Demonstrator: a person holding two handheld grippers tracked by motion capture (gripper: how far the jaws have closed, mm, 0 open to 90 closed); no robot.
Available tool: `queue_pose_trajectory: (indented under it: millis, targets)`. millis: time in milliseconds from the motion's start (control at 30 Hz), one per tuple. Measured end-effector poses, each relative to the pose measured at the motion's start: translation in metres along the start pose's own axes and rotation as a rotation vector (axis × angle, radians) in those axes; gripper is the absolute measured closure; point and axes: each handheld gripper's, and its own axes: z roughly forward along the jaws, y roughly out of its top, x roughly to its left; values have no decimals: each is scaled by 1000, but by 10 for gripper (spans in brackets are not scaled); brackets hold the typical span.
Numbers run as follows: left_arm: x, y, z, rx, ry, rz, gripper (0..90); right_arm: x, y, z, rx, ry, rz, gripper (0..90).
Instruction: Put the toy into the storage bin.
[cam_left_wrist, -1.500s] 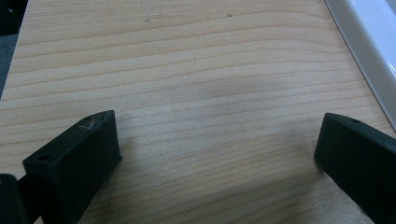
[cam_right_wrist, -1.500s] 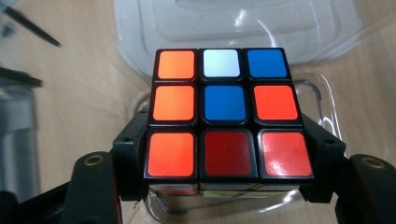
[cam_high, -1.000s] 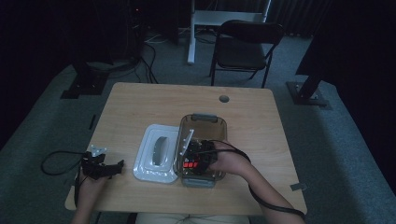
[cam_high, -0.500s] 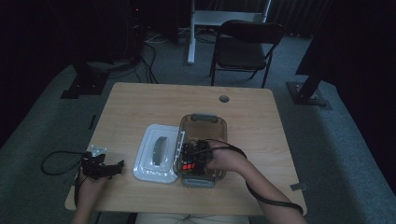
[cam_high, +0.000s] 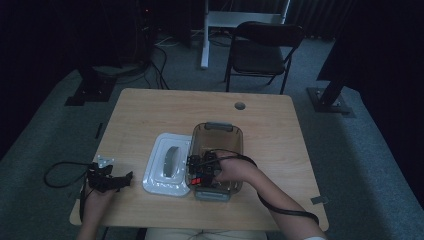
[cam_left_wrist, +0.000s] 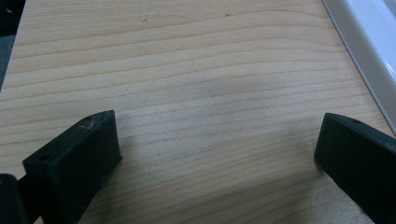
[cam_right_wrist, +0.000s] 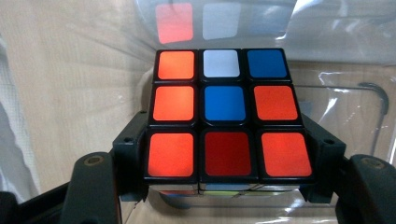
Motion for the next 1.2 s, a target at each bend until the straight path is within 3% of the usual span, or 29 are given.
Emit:
queue_pose_trajectory:
  millis: [267, 500, 1200]
  targets:
    - [0, 0, 0, 0, 0, 0, 6, 0, 3, 0, 12, 13, 22, 327]
    - [0, 0, 0, -1, 0, -1, 6, -2, 1, -8, -21, 30, 35, 317]
    - [0, 0, 0, -2, 1, -3, 6, -4, -26, -27, -186, 22, 105, 293]
